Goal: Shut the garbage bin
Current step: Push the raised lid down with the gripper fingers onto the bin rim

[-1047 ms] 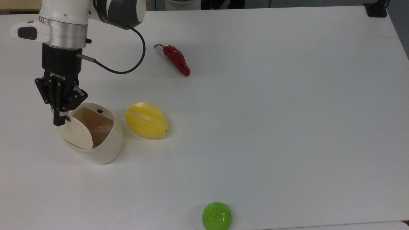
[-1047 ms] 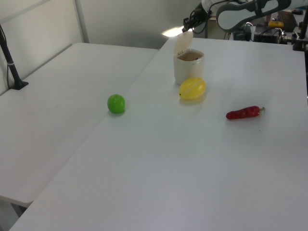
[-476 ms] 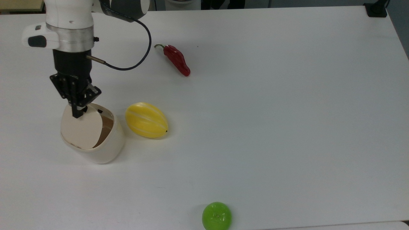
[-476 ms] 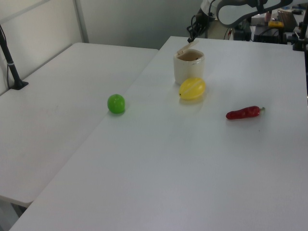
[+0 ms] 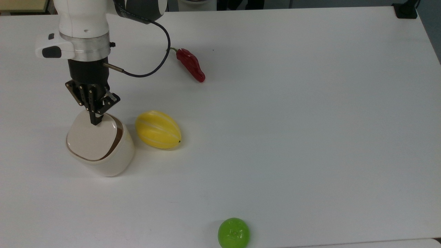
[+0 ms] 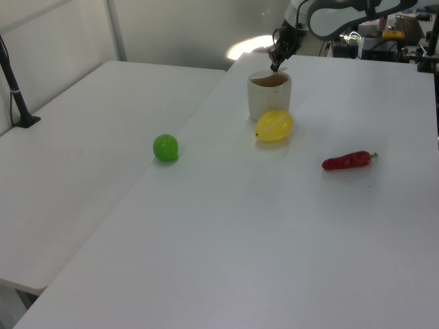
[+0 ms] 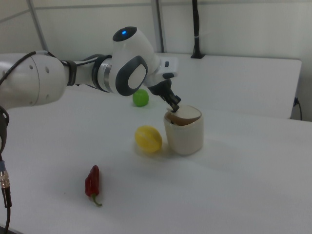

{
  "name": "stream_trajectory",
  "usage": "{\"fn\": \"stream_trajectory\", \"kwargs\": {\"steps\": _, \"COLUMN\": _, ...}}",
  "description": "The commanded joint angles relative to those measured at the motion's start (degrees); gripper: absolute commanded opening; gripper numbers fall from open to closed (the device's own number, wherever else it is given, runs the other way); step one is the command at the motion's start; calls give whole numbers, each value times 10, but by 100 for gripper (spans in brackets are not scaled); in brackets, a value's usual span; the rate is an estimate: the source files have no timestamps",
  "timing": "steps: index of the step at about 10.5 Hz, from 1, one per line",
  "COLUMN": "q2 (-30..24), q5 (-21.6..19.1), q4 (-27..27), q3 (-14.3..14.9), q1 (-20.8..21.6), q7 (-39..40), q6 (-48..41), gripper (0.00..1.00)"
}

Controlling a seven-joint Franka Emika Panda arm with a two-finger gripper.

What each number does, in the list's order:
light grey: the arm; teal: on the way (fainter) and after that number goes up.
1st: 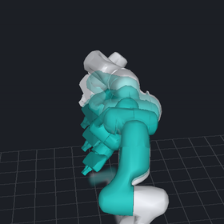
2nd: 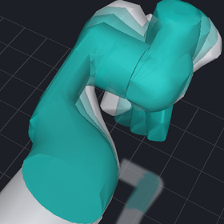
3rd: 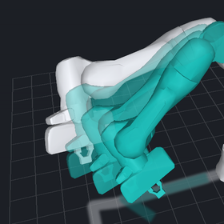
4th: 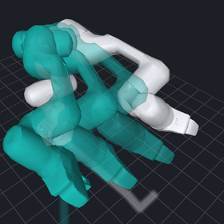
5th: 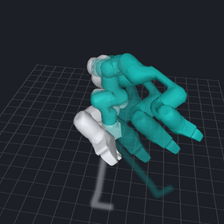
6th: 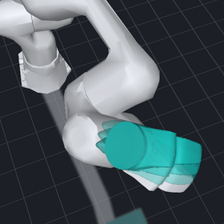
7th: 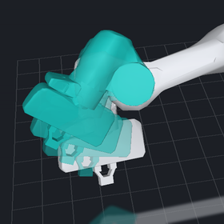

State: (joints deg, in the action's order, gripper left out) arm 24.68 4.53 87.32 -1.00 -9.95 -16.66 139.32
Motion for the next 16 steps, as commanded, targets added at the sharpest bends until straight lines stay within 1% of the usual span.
{"fn": "stream_trajectory", "kwargs": {"steps": 1, "q2": -6, "q5": 8, "q4": 14, "q3": 2, "q1": 11, "q7": -9, "q6": -15, "gripper": 0}}
{"fn": "stream_trajectory", "kwargs": {"steps": 5, "q2": 1, "q5": 8, "q4": 21, "q3": 2, "q1": 11, "q7": -10, "q6": -14, "gripper": 0}}
{"fn": "stream_trajectory", "kwargs": {"steps": 11, "q2": 26, "q5": 8, "q4": 22, "q3": 3, "q1": 9, "q7": -11, "q6": -12, "gripper": 0}}
{"fn": "stream_trajectory", "kwargs": {"steps": 16, "q2": 21, "q5": 7, "q4": 21, "q3": 3, "q1": 9, "q7": -11, "q6": -15, "gripper": 0}}
